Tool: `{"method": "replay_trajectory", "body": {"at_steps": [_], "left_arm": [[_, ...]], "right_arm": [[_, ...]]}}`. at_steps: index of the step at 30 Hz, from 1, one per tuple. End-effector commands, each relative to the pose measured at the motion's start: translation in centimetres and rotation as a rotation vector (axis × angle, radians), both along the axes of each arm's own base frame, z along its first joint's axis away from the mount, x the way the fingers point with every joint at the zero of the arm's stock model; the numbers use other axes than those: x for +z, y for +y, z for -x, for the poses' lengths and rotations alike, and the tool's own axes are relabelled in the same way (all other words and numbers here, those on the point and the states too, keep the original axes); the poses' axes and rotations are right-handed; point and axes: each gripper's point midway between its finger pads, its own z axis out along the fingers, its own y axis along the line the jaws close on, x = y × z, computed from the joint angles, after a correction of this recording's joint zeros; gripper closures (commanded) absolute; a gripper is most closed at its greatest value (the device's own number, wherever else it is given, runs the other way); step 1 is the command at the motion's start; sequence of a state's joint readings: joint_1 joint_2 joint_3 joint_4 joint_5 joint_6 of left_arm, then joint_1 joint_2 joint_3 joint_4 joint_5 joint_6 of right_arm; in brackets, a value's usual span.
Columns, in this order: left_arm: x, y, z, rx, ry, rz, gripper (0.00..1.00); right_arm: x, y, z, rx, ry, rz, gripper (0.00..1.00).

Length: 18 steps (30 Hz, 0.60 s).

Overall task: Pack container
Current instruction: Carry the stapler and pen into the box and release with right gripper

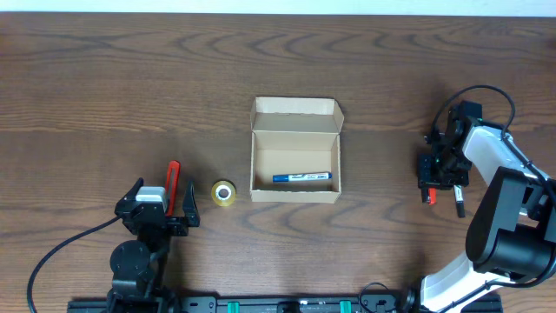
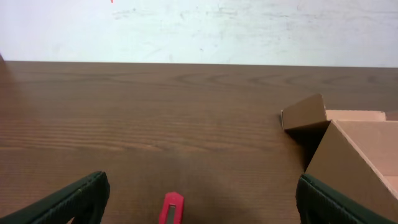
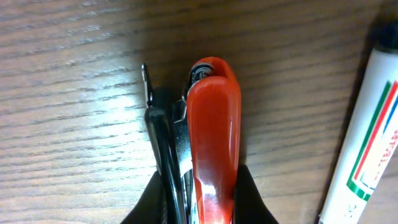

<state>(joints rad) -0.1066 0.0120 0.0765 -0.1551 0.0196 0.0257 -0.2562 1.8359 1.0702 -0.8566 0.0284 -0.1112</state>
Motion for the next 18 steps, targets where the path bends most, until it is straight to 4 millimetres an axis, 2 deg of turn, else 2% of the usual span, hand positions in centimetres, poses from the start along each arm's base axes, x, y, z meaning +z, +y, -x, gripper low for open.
{"method": "replay_trajectory", "body": {"at_steps": [1, 6, 9, 13, 15, 18], "left_arm": [[-1.3, -0.1, -0.1, -0.004, 0.023, 0.006, 0.05], [-1.2, -0.1, -0.1, -0.005, 0.02, 0.006, 0.05], [-1.2, -0.1, -0.1, -0.005, 0.02, 0.007, 0.05], [-1.2, -0.1, -0.1, -0.005, 0.02, 0.006, 0.05], [-1.2, -0.1, -0.1, -0.005, 0.02, 0.006, 0.05], [-1.2, -0.1, -0.1, -0.005, 0.02, 0.007, 0.05]], "right_arm": [[-1.5, 1.7, 0.7, -0.009, 0.021, -0.092, 0.99], [-0.6, 3.3, -0.7, 0.002, -0.04, -0.164, 0.99], [1.3, 4.5, -2.4, 0.034, -0.112, -0.194, 0.99], [5.7, 6.9, -5.4, 0.12, -0.264, -0.22, 0.99], [8.7, 8.7, -6.8, 0.198, -0.354, -0.235, 0.99], [13.1, 12.5, -8.1, 0.365, -0.479, -0.258, 0.99]]}}
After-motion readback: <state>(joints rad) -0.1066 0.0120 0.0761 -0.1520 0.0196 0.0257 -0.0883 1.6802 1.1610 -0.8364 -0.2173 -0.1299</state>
